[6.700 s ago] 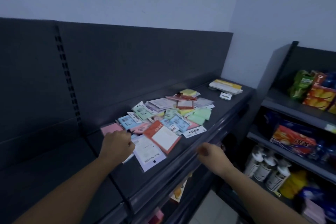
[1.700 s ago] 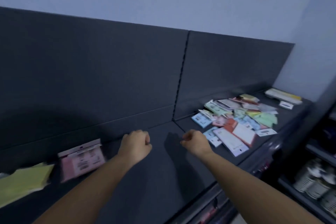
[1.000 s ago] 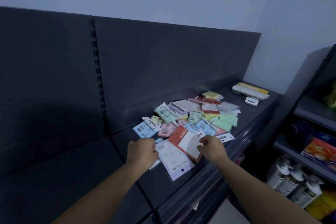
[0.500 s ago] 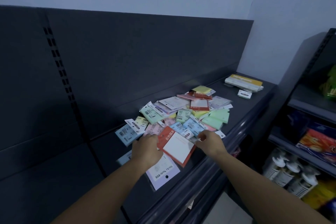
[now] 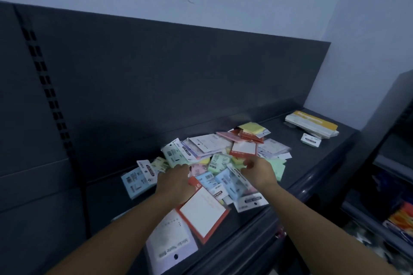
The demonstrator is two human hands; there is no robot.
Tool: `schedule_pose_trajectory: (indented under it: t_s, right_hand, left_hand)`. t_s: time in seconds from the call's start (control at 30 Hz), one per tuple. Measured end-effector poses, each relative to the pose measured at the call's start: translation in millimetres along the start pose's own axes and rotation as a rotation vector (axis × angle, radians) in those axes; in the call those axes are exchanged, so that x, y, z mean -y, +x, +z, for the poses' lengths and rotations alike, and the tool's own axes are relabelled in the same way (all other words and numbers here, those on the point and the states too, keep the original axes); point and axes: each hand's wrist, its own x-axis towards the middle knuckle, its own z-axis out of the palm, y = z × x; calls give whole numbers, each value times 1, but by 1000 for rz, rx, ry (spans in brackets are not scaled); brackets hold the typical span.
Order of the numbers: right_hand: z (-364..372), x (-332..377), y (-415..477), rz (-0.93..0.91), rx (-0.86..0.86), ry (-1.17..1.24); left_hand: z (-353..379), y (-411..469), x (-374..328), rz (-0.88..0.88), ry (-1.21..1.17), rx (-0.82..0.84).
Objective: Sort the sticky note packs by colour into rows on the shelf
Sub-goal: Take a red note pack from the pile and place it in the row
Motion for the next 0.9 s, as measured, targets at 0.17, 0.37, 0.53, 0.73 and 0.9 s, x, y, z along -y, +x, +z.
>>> schedule_pose_trajectory:
  t_s: [0.17,0.37,0.53,0.73,0.9]
  right_hand:
    - [-16,-27,58,-156,0,-170]
    - [-6,-42,94,-377,166,-352]
    - [-1,-45,97,-459,182,-390]
    - [-12,-37,86,-596,-7,-380]
    - [-14,-2,51,-767,-272,-42]
  left_hand:
    - [5,28,-26,-41,-23,-3]
    - [8,32,-28,-134,-137,-117]
    - [1,10,-14,-149,-136,-21]
    - [-6,-3,-17,-217,-243,208]
    - [-20,-10,-20,-283,-461,208]
